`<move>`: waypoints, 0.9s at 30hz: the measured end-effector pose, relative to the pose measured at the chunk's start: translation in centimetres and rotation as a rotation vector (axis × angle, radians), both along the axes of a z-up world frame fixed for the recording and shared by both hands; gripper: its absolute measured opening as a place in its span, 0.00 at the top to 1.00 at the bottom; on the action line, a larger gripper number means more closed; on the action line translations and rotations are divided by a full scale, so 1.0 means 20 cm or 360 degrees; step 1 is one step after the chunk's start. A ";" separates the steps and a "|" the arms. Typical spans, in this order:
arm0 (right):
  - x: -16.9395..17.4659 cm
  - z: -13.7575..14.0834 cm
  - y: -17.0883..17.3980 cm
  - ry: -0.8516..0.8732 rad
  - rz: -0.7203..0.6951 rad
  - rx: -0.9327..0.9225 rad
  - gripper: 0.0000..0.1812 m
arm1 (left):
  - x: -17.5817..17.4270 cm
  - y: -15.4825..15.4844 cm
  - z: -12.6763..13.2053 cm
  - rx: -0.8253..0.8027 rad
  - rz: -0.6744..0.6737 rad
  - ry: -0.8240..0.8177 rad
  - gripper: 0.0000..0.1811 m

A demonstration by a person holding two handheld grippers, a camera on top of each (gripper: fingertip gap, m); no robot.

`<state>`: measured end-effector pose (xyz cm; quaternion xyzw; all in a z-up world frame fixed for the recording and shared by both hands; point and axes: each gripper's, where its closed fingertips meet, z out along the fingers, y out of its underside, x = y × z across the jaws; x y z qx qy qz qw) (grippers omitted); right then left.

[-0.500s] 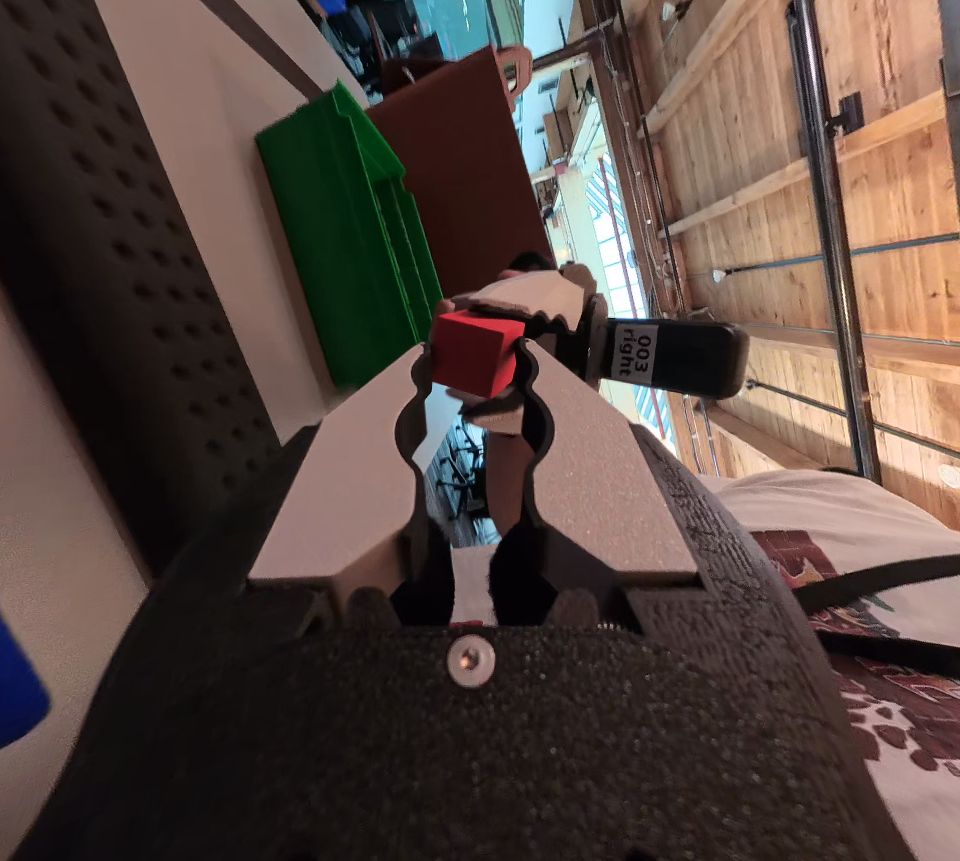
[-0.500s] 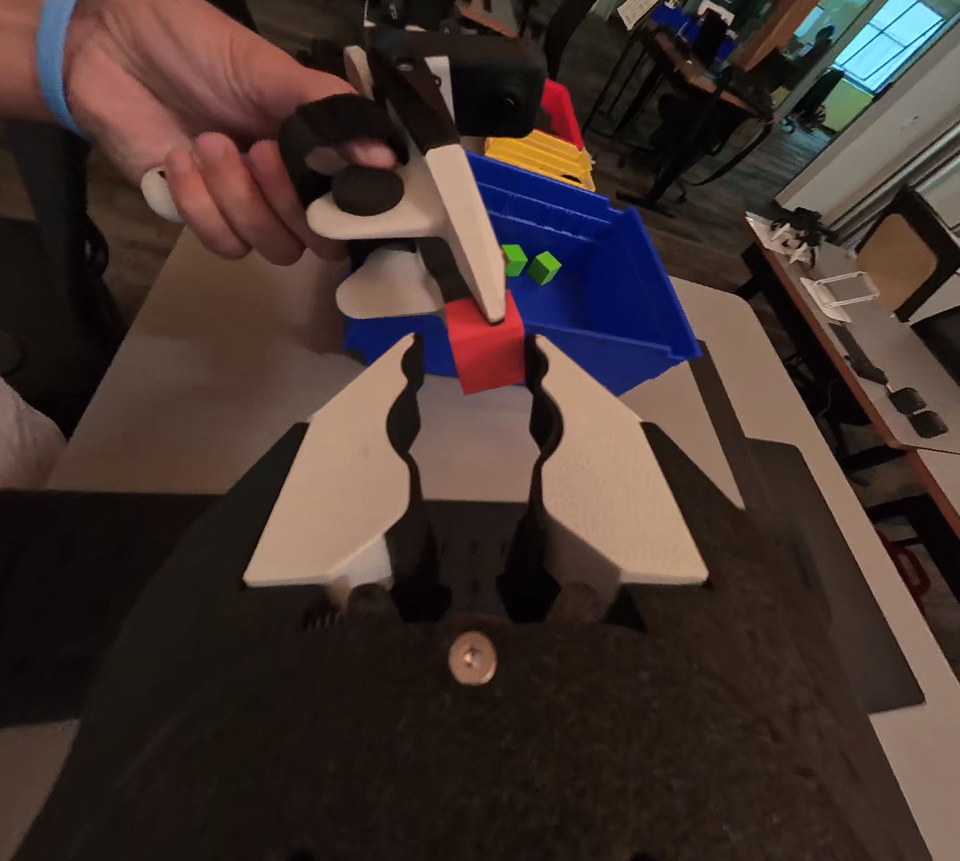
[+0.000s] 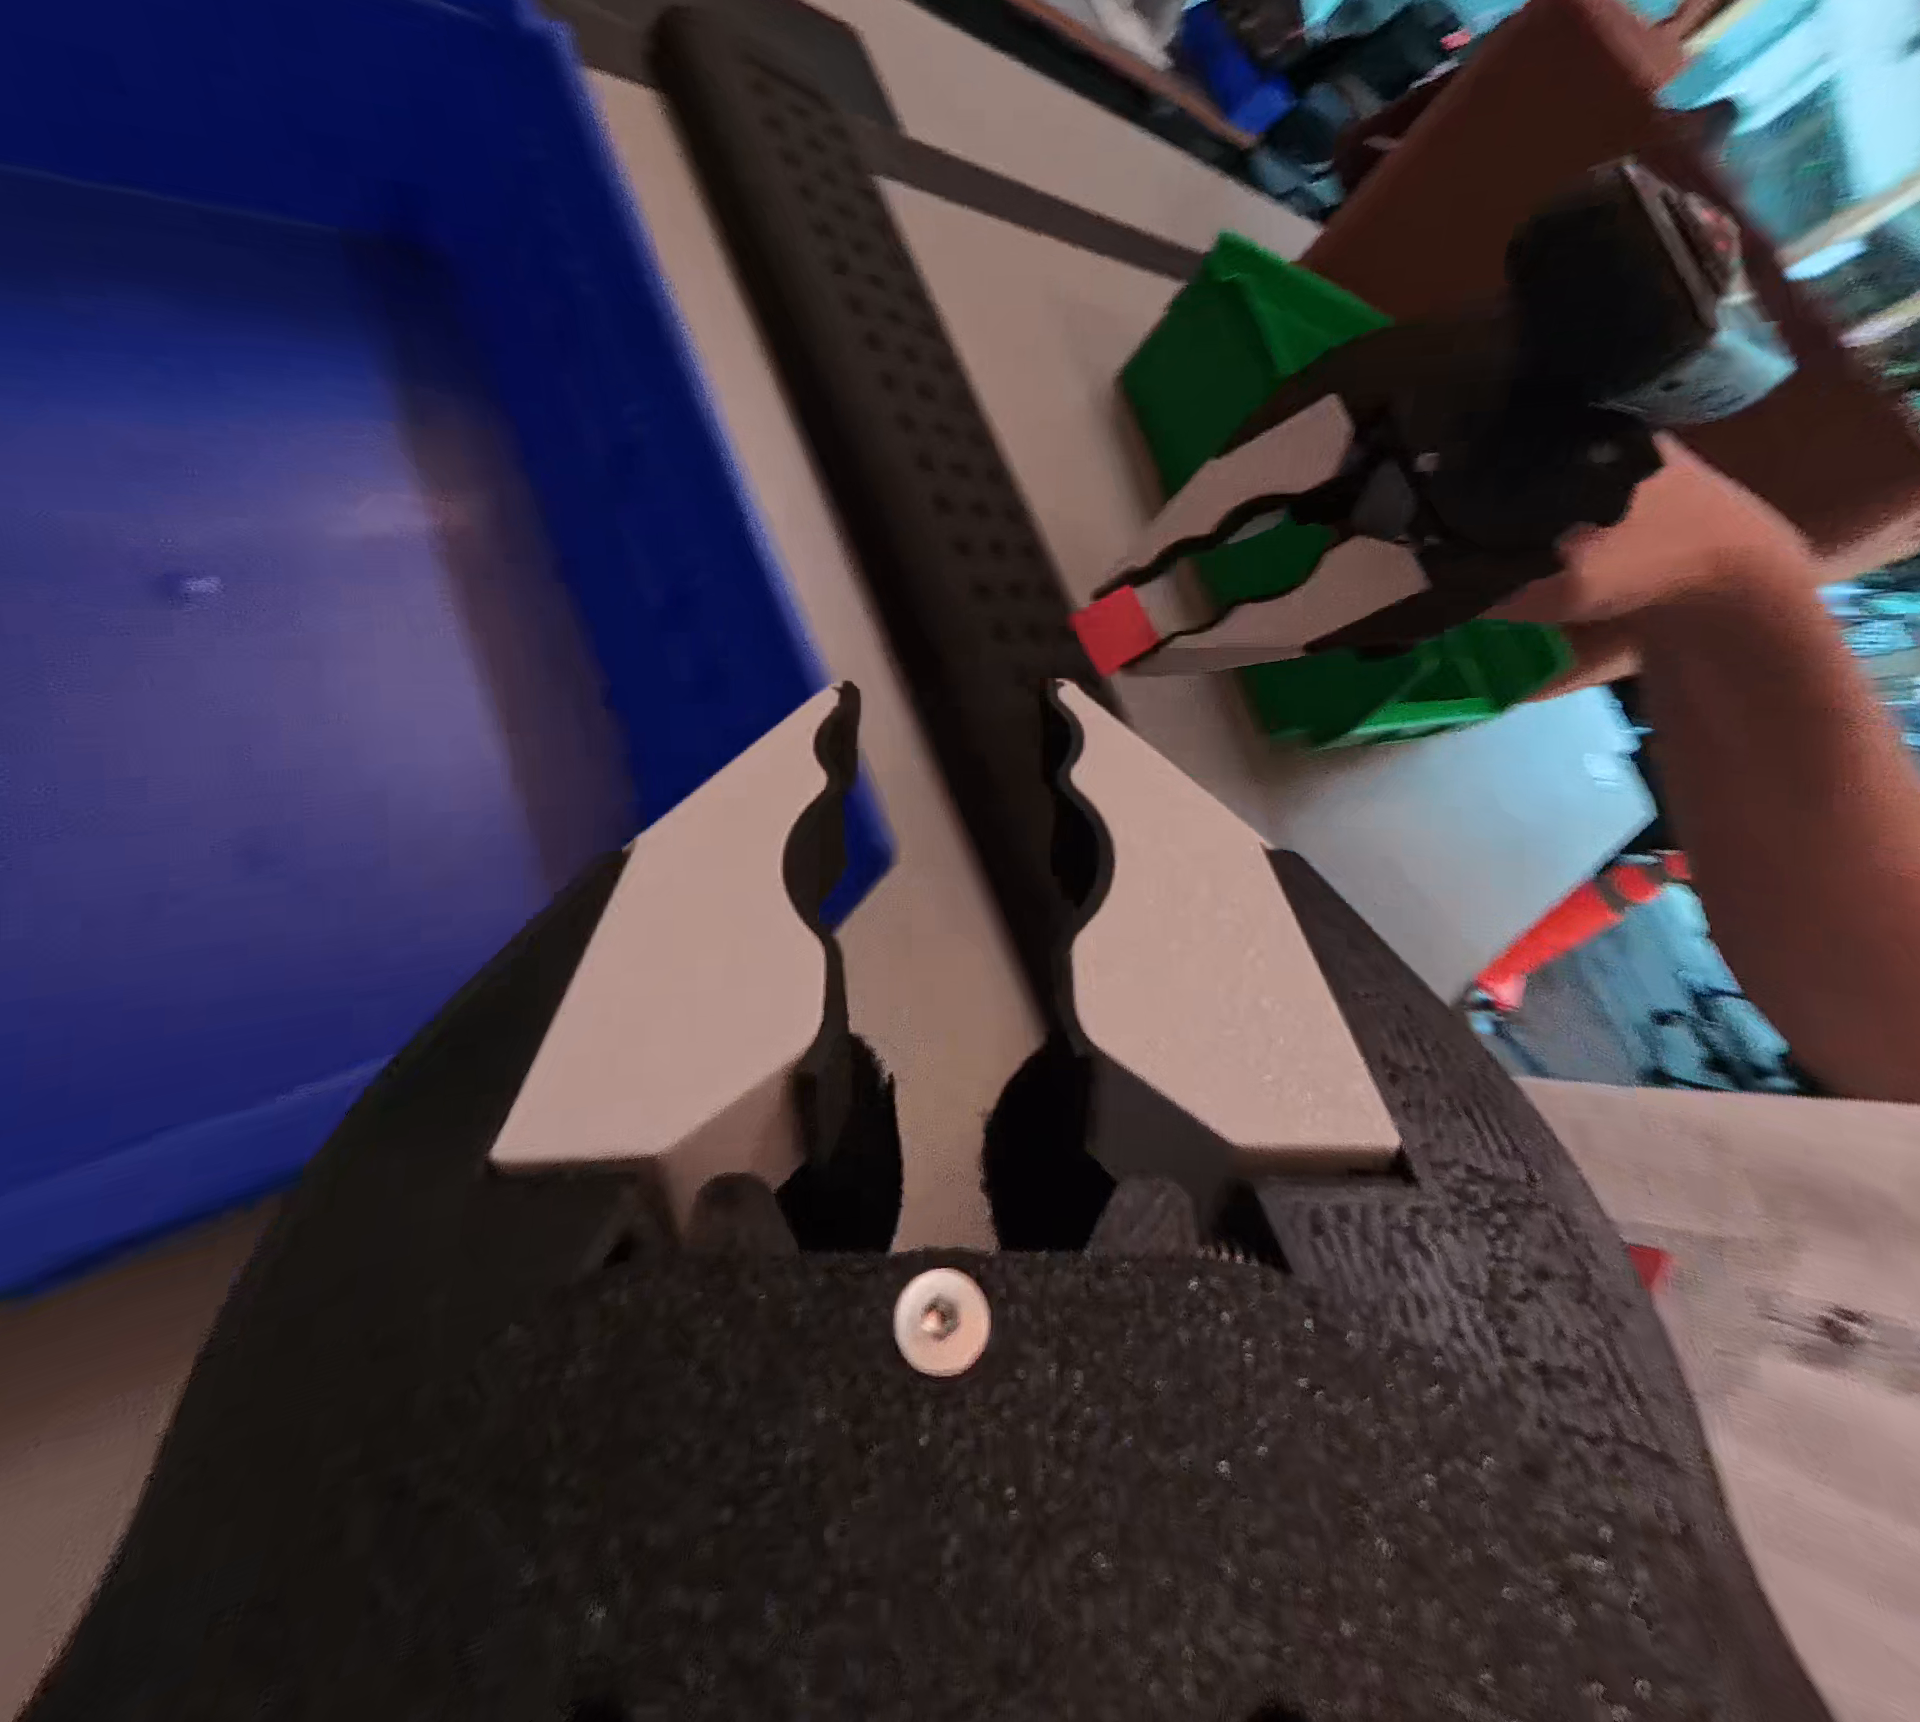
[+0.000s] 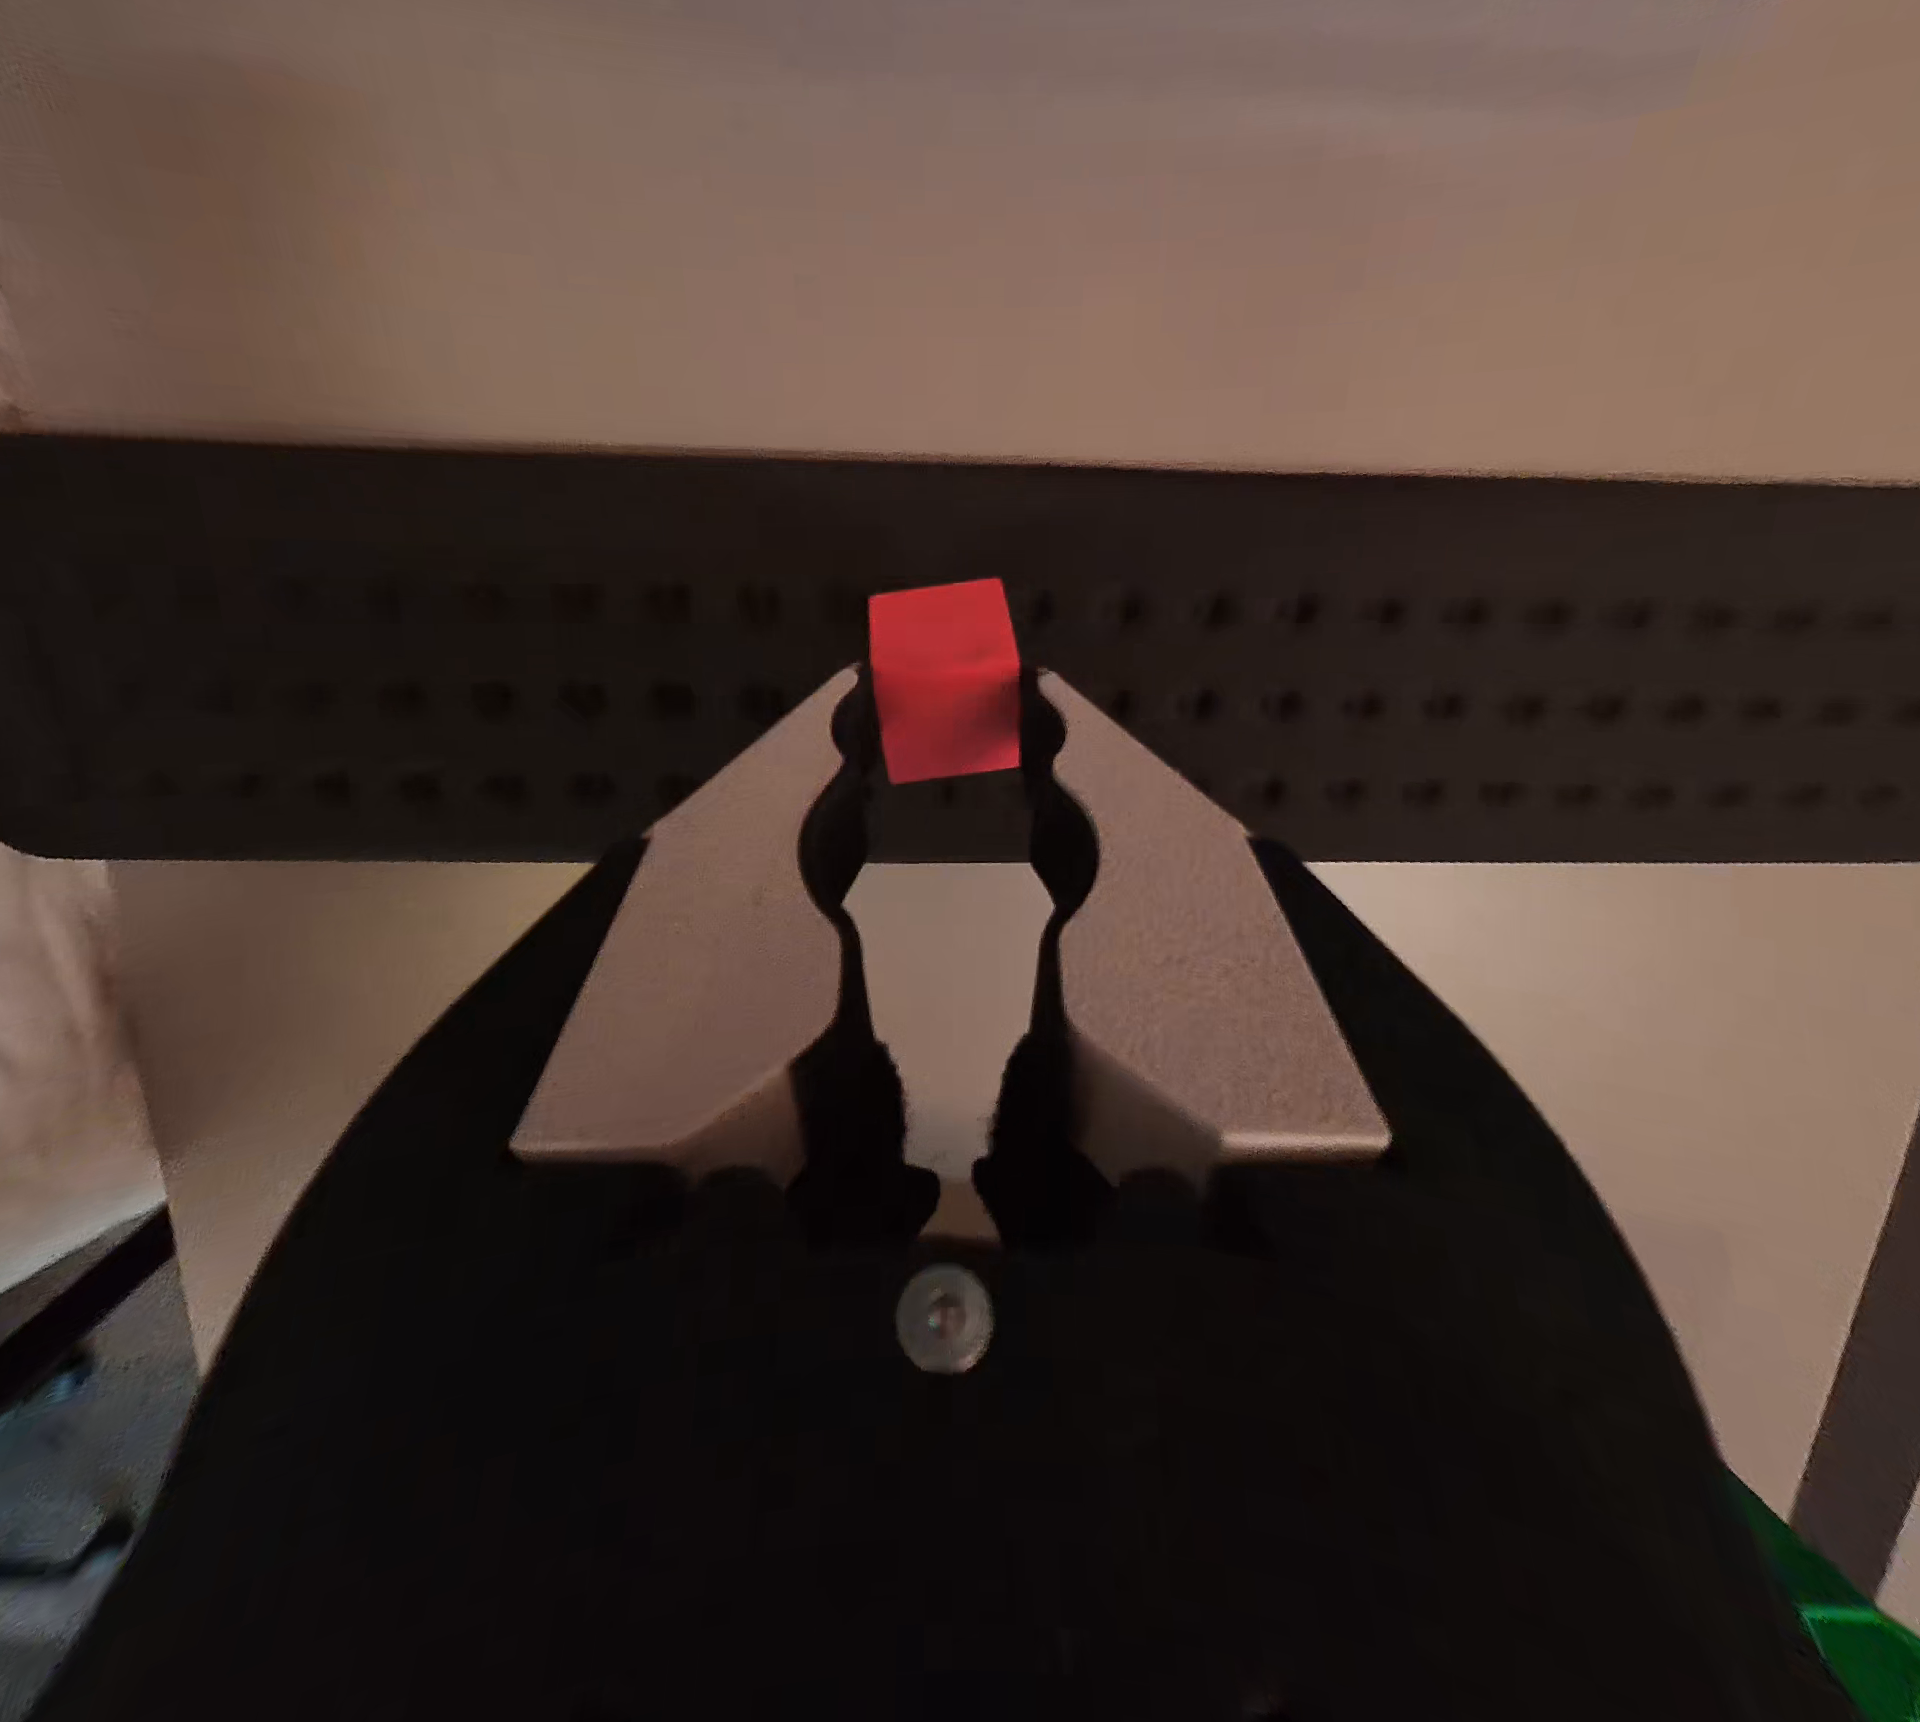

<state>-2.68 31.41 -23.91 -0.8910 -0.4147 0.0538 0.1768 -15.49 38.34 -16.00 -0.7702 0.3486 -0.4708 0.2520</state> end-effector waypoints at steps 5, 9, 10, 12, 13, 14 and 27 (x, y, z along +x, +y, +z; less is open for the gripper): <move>0.00 -0.14 -0.05 -0.0131 0.0003 -0.0219 0.86 | -0.21 0.14 -0.17 0.0238 0.0158 0.0408 0.80; 0.00 -0.16 -0.04 -0.0191 0.0015 -0.0204 0.86 | -0.35 0.22 -0.30 0.0378 0.0227 0.0757 0.80; 0.00 -0.16 -0.03 -0.0201 0.0016 -0.0198 0.86 | -0.37 0.24 -0.33 0.0393 0.0234 0.0821 0.80; -0.01 -0.16 -0.03 -0.0198 0.0006 -0.0180 0.81 | -0.40 0.29 -0.38 0.0432 0.0244 0.0940 0.80; -0.01 -0.15 -0.02 -0.0182 -0.0006 -0.0162 0.78 | -0.40 0.32 -0.39 0.0470 0.0243 0.0987 0.80; -0.01 -0.13 -0.02 -0.0164 -0.0022 -0.0134 0.77 | -0.40 0.35 -0.41 0.0506 0.0230 0.1033 0.79; -0.14 -0.05 -0.41 0.0393 -0.0506 0.0049 0.73 | -0.28 0.82 -0.52 0.0286 0.0810 0.1041 0.73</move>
